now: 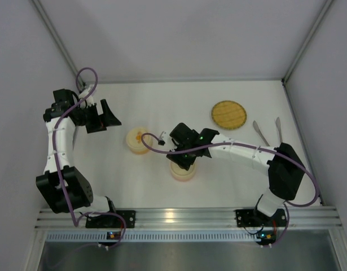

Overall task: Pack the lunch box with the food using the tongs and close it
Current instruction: Adjust the box lid on the packing box.

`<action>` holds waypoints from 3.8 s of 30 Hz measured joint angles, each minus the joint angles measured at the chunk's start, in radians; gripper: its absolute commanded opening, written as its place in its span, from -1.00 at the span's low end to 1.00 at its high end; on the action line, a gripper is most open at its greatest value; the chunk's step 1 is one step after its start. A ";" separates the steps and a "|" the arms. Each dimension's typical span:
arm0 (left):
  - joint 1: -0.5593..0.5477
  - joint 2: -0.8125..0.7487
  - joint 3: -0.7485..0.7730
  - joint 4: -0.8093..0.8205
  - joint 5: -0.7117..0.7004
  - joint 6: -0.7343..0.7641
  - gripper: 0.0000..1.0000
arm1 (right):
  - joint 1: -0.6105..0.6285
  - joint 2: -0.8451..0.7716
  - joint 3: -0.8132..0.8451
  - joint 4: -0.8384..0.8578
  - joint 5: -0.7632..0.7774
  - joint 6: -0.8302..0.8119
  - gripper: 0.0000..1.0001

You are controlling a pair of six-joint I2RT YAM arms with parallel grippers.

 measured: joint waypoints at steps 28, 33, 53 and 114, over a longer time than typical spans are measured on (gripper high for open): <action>0.000 0.000 -0.039 0.002 -0.018 0.002 0.96 | 0.001 0.076 0.071 -0.090 -0.010 0.057 -0.14; 0.000 0.000 -0.040 0.002 -0.017 0.002 0.96 | 0.001 0.076 0.072 -0.096 -0.022 0.063 0.58; 0.000 0.002 -0.043 -0.044 0.063 0.135 0.96 | -0.135 -0.316 0.001 -0.080 -0.229 -0.508 0.80; -1.056 0.380 0.192 -0.121 -0.303 -0.401 0.96 | -0.952 -0.394 -0.231 -0.148 -0.653 -0.349 0.79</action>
